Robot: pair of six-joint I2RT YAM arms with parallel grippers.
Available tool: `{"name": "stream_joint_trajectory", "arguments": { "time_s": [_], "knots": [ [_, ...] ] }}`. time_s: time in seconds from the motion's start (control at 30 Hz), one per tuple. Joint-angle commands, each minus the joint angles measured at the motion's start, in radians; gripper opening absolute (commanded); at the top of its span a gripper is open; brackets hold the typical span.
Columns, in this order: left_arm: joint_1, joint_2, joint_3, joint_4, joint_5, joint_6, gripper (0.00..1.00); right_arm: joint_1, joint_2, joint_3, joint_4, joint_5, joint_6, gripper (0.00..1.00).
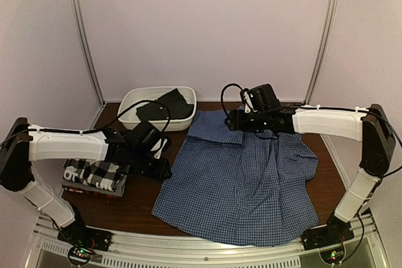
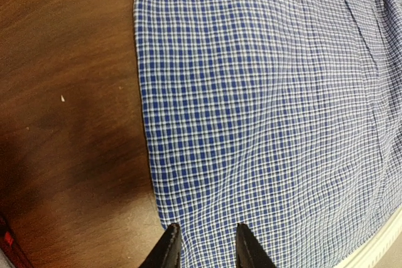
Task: Fold and stack the long sleeve shirts
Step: Flatten out the 1/3-folded shirt at the center of the board, then move the flattened shirt to the center of the board.
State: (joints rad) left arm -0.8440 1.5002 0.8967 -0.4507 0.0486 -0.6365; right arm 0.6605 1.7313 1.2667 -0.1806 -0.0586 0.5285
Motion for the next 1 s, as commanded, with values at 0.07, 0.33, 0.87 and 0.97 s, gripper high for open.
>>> {"name": "stream_joint_trajectory", "arguments": {
  "time_s": [0.07, 0.33, 0.87, 0.97],
  "knots": [
    [0.008, 0.047, 0.09, 0.013, 0.033, 0.051, 0.31, -0.125, -0.17, -0.252, 0.092, 0.054, 0.145, 0.75],
    [0.008, 0.117, 0.135, 0.048, 0.107, 0.066, 0.3, -0.348, -0.216, -0.487, 0.346, -0.032, 0.279, 0.77],
    [0.008, 0.162, 0.086, 0.076, 0.117, 0.067, 0.3, -0.538, -0.003, -0.487, 0.388, -0.087, 0.291, 0.77],
    [0.002, 0.185, 0.075, 0.092, 0.13, 0.068, 0.3, -0.581, -0.017, -0.501, 0.359, -0.082, 0.282, 0.77]
  ]
}}
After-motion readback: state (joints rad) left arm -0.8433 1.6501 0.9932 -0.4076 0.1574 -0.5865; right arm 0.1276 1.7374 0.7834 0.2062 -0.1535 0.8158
